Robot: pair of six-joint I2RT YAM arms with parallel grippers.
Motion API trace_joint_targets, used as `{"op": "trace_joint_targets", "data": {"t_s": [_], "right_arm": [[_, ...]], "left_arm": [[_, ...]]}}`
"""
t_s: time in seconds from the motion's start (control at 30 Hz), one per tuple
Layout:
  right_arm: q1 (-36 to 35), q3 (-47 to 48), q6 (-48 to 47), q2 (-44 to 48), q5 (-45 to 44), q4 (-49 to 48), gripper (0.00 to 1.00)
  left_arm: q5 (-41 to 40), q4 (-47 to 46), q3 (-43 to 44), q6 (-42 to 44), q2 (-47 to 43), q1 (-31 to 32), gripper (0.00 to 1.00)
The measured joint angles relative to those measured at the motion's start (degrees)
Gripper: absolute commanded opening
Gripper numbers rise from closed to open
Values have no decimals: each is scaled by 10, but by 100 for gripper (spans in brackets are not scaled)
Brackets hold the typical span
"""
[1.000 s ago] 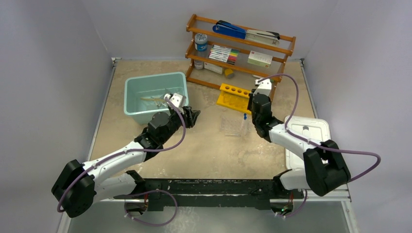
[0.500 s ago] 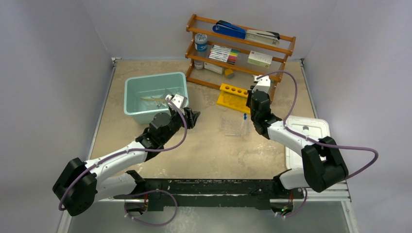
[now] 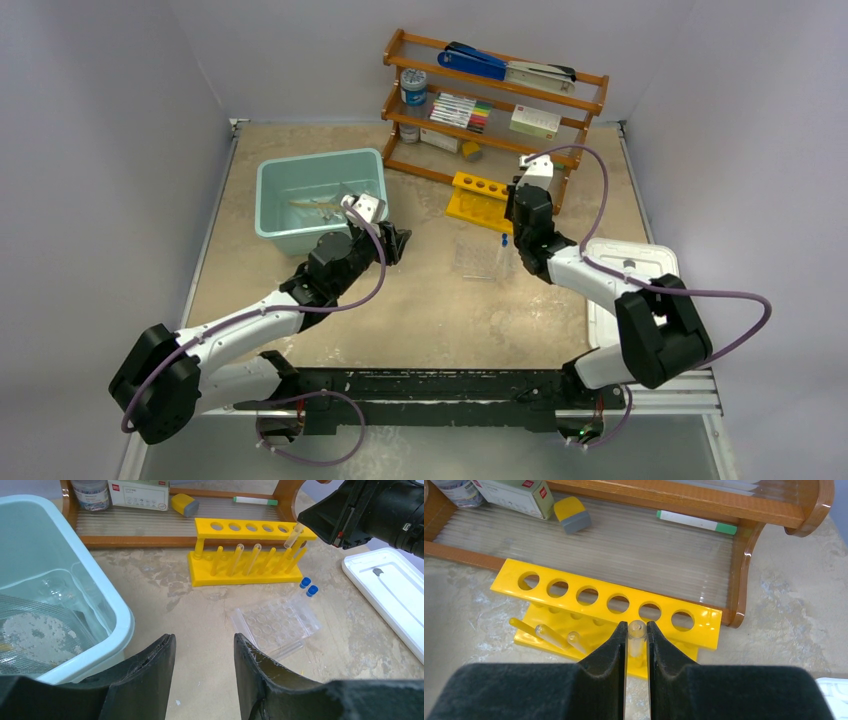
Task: Organize the chemistry lab equipment
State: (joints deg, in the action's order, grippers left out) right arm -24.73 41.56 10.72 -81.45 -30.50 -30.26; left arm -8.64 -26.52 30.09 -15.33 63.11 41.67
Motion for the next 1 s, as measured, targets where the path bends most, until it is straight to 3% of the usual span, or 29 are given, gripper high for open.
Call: {"op": "trace_joint_targets", "data": {"t_s": [1.0], "right_arm": [[0,-2,7,14,1,14,5]], "left_arm": [[0,5,0,0,0,0,44]]}}
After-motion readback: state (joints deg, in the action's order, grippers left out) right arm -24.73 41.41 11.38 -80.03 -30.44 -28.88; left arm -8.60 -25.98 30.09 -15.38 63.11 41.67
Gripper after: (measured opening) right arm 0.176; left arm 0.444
